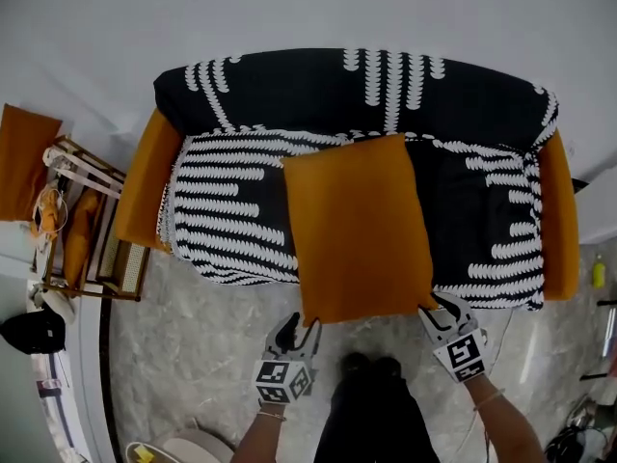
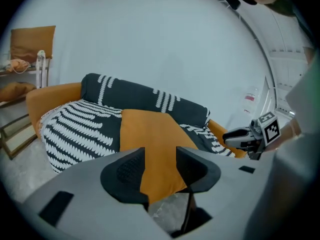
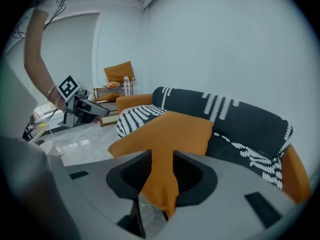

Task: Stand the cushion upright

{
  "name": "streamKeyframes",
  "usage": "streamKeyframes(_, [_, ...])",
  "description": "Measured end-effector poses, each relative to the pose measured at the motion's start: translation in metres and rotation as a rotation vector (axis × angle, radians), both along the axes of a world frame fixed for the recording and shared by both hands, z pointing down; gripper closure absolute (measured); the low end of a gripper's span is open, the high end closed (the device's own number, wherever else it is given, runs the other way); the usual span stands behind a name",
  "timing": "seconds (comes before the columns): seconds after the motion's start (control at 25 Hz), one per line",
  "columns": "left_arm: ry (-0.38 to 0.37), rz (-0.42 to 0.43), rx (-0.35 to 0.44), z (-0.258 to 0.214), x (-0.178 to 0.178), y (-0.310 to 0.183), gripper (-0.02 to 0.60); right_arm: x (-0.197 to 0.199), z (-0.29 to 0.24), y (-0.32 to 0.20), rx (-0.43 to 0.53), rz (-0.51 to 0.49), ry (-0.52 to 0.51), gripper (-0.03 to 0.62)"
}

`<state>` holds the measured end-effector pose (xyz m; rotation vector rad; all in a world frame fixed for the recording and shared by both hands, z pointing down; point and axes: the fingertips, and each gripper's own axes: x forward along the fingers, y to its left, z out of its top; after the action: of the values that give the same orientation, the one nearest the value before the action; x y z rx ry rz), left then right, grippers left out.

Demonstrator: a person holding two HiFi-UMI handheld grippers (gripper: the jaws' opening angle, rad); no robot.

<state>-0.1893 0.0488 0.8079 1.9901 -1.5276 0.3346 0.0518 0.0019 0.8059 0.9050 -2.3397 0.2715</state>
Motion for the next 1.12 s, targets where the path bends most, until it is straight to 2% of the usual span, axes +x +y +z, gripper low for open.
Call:
streamKeyframes(0.16, [-0.006, -0.001, -0.061, 0.042, -0.012, 0.003, 0.359, 0.006, 0.041, -0.002, -0.045, 0.03, 0.027, 0.453])
streamKeyframes(0.56, [-0.029, 0.01, -0.204, 0.134, -0.03, 0.015, 0.344, 0.027, 0.129, -0.002, -0.123, 0.019, 0.139, 0.427])
streamKeyframes(0.84, [-0.071, 0.069, -0.331, 0.197, -0.034, 0.025, 0.336, 0.045, 0.184, 0.008, -0.215, -0.006, 0.24, 0.396])
streamKeyframes(1.0, [-0.058, 0.049, -0.368, 0.221, -0.04, 0.025, 0.327, 0.049, 0.206, 0.007, -0.244, 0.013, 0.265, 0.393])
streamKeyframes(1.12, [-0.061, 0.08, -0.381, 0.23, -0.032, 0.019, 0.345, 0.048, 0.214, 0.003, -0.271, 0.021, 0.269, 0.398])
